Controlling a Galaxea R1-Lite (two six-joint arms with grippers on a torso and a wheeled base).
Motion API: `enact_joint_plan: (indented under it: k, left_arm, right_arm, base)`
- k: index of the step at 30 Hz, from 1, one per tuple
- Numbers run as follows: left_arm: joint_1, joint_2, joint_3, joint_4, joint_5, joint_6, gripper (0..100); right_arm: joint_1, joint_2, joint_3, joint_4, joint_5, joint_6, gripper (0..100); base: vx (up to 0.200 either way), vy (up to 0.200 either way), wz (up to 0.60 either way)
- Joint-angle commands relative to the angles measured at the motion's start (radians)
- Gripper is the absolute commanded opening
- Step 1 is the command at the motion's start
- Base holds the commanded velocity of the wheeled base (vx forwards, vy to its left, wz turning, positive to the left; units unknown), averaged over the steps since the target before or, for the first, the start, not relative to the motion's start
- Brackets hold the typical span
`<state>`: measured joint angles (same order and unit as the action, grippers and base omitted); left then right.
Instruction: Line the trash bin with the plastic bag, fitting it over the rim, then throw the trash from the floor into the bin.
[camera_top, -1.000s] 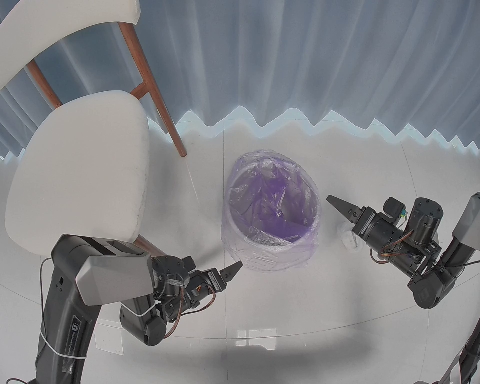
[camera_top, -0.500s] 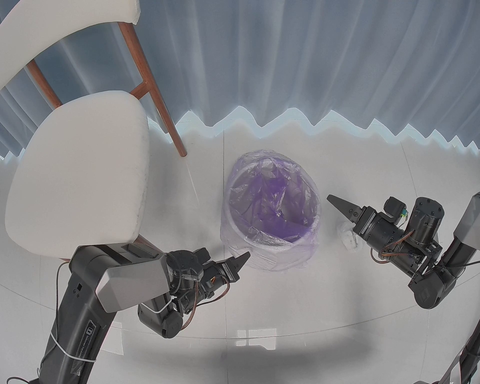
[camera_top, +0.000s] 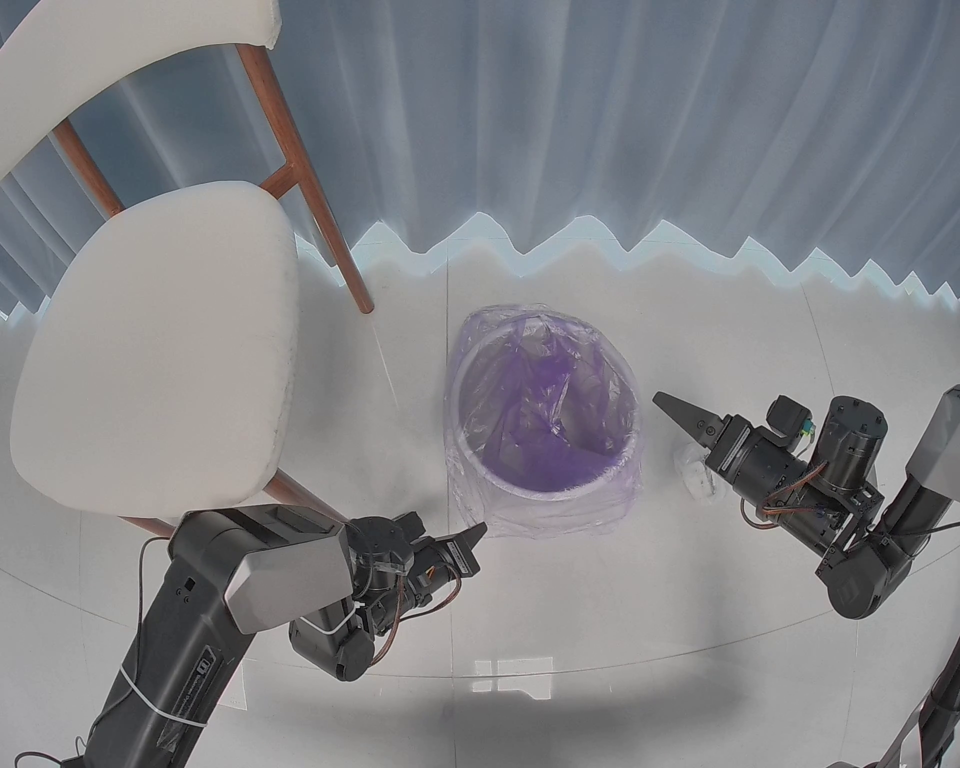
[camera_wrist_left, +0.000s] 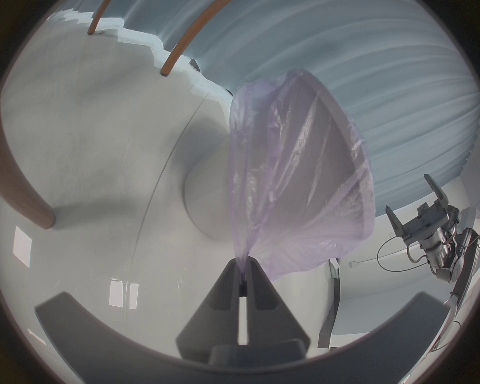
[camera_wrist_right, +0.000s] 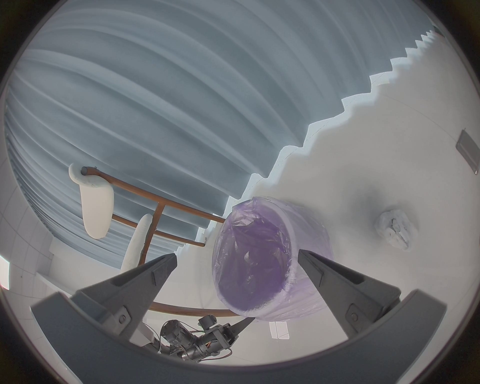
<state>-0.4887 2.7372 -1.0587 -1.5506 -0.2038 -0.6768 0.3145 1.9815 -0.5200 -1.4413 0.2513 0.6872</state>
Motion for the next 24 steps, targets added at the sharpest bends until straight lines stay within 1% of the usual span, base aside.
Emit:
enact_joint_plan:
  k: [1,6,7,8,10,12,13,17,18,19,20,21,24]
  left_arm:
    - [-0.001,0.027,-0.007,0.000,0.006,0.000,0]
    - [-0.001,0.024,-0.006,0.000,0.007,0.000,0]
    - [-0.001,0.022,-0.006,0.000,0.012,0.000,100]
    - [-0.001,0.021,-0.006,-0.002,0.023,0.002,100]
    - [-0.001,0.007,-0.007,-0.003,0.072,0.003,100]
    - [-0.007,-0.039,0.020,-0.003,0.135,0.003,100]
    - [-0.010,-0.060,0.046,-0.003,0.153,0.003,100]
    - [-0.025,-0.212,0.238,-0.003,0.159,-0.004,100]
    - [-0.025,-0.212,0.238,-0.003,0.159,-0.004,100]
    - [-0.048,-0.309,0.345,-0.003,0.161,-0.007,100]
    - [-0.050,-0.315,0.352,-0.003,0.161,-0.007,100]
    - [-0.071,-0.393,0.430,-0.003,0.164,-0.003,100]
    - [-0.103,-0.551,0.531,-0.003,0.173,-0.006,100]
  right_arm:
    - [0.000,0.008,0.002,-0.001,0.000,0.000,100]
    - [0.000,0.010,-0.002,-0.002,0.000,0.000,100]
    - [0.000,0.010,0.000,-0.001,0.000,0.000,100]
    - [0.000,0.011,0.000,-0.002,0.000,0.000,100]
    - [0.000,0.010,0.002,-0.001,0.000,0.000,100]
    - [0.000,0.010,0.002,-0.001,0.000,0.000,100]
    - [0.000,0.010,0.002,-0.001,0.000,0.000,100]
    - [0.000,0.014,0.000,-0.001,0.000,0.000,100]
    - [0.000,0.014,0.000,-0.001,0.000,0.000,100]
    - [-0.002,0.020,-0.005,-0.001,0.000,0.000,100]
    - [-0.002,0.022,-0.005,-0.001,0.000,0.000,100]
    - [-0.009,0.025,-0.006,-0.001,0.000,0.000,100]
    - [-0.015,0.031,-0.008,-0.001,0.000,0.000,100]
  base:
    - [0.000,0.000,0.00]
    - [0.000,0.000,0.00]
    - [0.000,0.000,0.00]
    - [0.000,0.000,0.00]
    - [0.000,0.000,0.00]
    - [0.000,0.000,0.00]
    - [0.000,0.000,0.00]
    - [0.000,0.000,0.00]
    - [0.000,0.000,0.00]
    - [0.000,0.000,0.00]
    - [0.000,0.000,0.00]
    - [0.000,0.000,0.00]
    - [0.000,0.000,0.00]
